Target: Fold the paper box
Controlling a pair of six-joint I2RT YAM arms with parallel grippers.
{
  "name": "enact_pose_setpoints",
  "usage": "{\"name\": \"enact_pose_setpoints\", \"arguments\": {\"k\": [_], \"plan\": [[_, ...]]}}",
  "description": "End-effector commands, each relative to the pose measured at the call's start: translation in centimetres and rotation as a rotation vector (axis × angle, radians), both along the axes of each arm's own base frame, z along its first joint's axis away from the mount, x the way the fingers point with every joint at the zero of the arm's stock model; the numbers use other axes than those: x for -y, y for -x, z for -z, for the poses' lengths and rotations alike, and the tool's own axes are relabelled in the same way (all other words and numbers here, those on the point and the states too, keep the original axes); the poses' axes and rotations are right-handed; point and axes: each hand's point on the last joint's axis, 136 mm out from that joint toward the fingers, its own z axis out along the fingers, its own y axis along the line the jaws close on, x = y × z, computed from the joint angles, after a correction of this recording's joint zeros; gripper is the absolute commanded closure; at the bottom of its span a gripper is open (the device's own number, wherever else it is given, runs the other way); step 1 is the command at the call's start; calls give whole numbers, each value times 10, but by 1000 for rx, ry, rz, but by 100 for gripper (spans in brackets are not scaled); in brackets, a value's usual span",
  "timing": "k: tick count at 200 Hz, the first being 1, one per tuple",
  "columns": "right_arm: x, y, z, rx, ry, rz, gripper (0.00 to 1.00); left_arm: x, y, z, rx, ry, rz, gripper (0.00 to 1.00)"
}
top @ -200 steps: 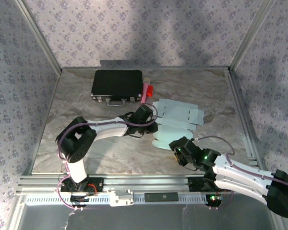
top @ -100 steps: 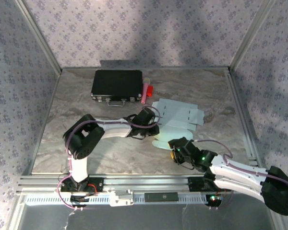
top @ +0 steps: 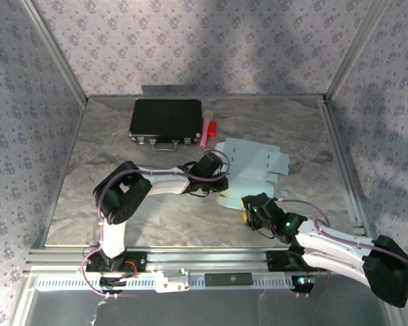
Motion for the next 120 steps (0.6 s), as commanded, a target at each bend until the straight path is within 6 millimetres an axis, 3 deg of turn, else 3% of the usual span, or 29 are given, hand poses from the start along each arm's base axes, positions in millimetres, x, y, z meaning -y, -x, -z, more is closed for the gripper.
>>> {"name": "enact_pose_setpoints", "arguments": {"k": [1,38,83,120], "plan": [[8,-4,4,20,19,23,53,6,3,2,-19,9,16,88],[10,-3,1,13,32,19,53,7,3,3,-23,7,15,88],[14,1,20,-30,39,36,51,11,3,5,-30,6,19,88],[13,-6,13,-19,43,34,51,14,8,8,-42,-3,31,88]]}}
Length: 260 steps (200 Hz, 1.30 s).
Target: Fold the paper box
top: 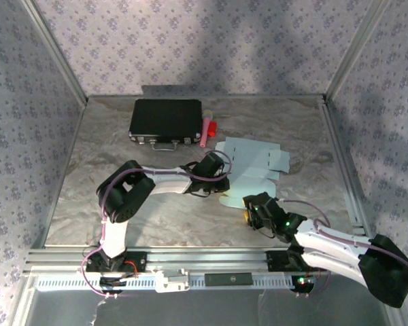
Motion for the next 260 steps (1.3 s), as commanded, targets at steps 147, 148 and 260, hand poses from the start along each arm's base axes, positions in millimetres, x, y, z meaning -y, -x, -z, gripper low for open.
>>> {"name": "enact_pose_setpoints", "arguments": {"k": [147,148,260], "plan": [[38,-24,-12,144,52,92,61,1,-9,-71,111,36,-26,59],[38,-24,-12,145,52,92,61,1,-9,-71,110,36,-25,59],[25,-9,-5,57,58,27,46,-15,-43,-31,35,-87,-96,60]]}}
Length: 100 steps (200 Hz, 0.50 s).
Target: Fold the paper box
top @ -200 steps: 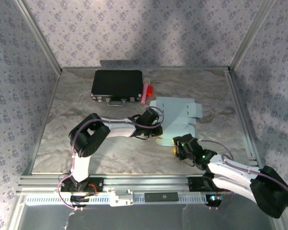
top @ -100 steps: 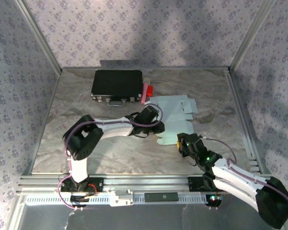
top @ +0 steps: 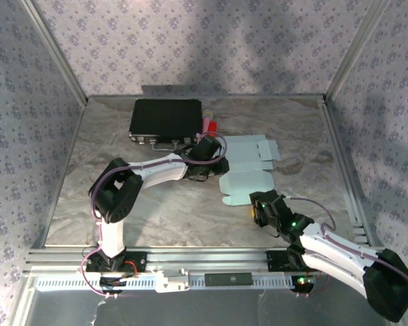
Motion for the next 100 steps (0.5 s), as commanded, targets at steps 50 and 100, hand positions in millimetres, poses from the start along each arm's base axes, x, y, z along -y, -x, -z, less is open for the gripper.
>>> {"name": "enact_pose_setpoints", "arguments": {"k": [50,100], "plan": [[-5,-11,4,24,-24,-6,48,7,13,35,-55,-47,16,60],[-10,-17,4,37,-25,-23,50,6,14,40,-60,-55,22,61]]}}
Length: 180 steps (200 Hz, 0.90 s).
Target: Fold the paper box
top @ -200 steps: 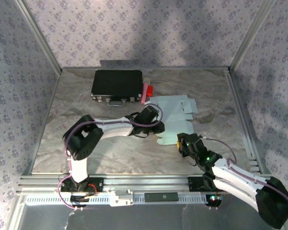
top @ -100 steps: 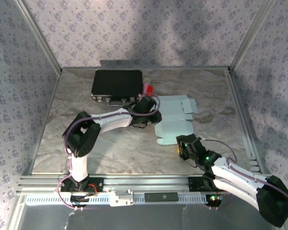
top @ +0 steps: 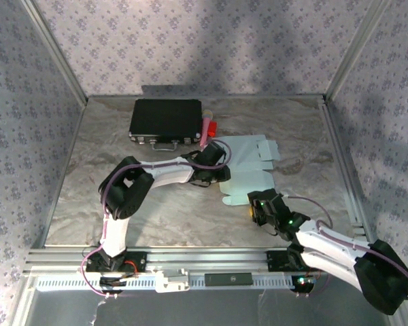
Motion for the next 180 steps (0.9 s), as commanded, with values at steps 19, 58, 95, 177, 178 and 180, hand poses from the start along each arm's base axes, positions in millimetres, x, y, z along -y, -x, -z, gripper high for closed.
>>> {"name": "enact_pose_setpoints", "arguments": {"k": [19,58,95,177,178,180], "plan": [[-5,-14,-9,75,-25,-12,51,0,4,6,-11,-8,3,61],[-1,-21,-17,133,-29,0,53,0,6,10,-19,-11,9,63],[4,-23,-19,148,-28,10,55,2,5,6,-15,-4,9,63],[7,-31,-20,170,-1,13,70,4,7,5,-18,0,15,65],[7,-31,-21,170,0,13,70,4,6,5,-18,1,14,65],[7,-31,-20,169,1,12,70,4,6,5,-17,0,15,65]]}}
